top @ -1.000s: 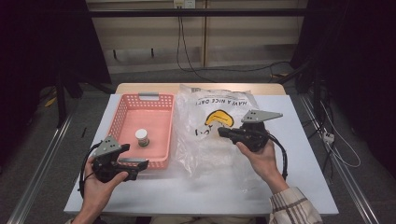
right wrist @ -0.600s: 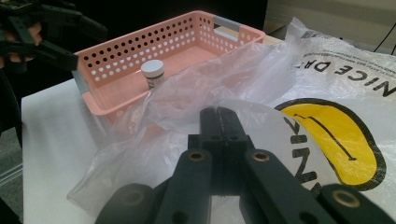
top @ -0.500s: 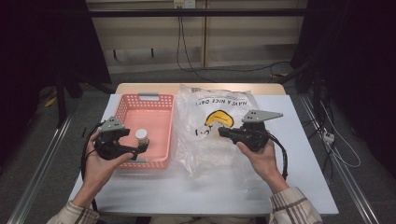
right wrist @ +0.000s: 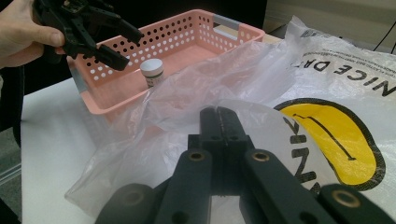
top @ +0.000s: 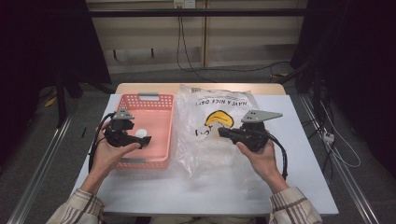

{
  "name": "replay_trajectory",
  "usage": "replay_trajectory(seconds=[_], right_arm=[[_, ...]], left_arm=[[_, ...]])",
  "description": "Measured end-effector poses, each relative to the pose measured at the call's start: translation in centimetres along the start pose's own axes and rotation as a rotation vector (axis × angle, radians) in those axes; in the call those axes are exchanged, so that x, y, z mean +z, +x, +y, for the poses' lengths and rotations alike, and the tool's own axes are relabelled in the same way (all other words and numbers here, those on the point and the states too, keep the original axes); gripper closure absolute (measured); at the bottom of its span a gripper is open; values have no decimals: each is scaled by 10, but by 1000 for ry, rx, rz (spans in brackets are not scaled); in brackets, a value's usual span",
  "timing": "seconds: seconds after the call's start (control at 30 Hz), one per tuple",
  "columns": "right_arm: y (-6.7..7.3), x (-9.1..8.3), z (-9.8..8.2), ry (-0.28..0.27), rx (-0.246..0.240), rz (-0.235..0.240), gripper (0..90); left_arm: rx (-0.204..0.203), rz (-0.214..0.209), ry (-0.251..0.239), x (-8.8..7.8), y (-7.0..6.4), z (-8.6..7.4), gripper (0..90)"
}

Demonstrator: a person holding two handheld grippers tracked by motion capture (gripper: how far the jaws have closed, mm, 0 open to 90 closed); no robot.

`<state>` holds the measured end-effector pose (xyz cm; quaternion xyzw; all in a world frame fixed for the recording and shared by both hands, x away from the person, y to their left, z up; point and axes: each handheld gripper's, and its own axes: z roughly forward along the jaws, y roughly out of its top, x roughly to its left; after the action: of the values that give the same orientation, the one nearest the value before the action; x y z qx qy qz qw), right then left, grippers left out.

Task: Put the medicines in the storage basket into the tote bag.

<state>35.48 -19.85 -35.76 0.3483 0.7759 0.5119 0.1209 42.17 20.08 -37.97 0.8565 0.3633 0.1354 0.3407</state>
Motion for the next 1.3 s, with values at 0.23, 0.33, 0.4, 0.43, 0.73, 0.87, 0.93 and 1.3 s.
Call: replay_trajectory(seconds=[0.23, 0.33, 0.4, 0.43, 0.73, 0.87, 0.93, 1.3], right_arm=[[0, -1, 0, -2, -3, 0, 900], [0, 0, 0, 1, -2, 0, 900], [0, 0, 0, 2, -4, 0, 900], [0, 0, 0, 1, -2, -3, 900], [0, -1, 0, 1, -3, -5, 900], [-1, -1, 0, 6, 0, -7, 900], [0, -1, 0, 4, 0, -10, 900], [-1, 0, -1, 8, 4, -12, 900]], left_arm=[[-50, 32, 65, 15, 15, 2, 210], [-64, 40, 98, 20, 22, 3, 252], [-70, 37, 104, 22, 25, 5, 269], [-64, 35, 109, 23, 25, 6, 277], [-36, 28, 220, 39, 27, 7, 401], [-21, 27, 236, 43, 27, 7, 425], [-19, 4, 255, 46, 28, 7, 463], [-28, 12, 206, 39, 29, 8, 509]])
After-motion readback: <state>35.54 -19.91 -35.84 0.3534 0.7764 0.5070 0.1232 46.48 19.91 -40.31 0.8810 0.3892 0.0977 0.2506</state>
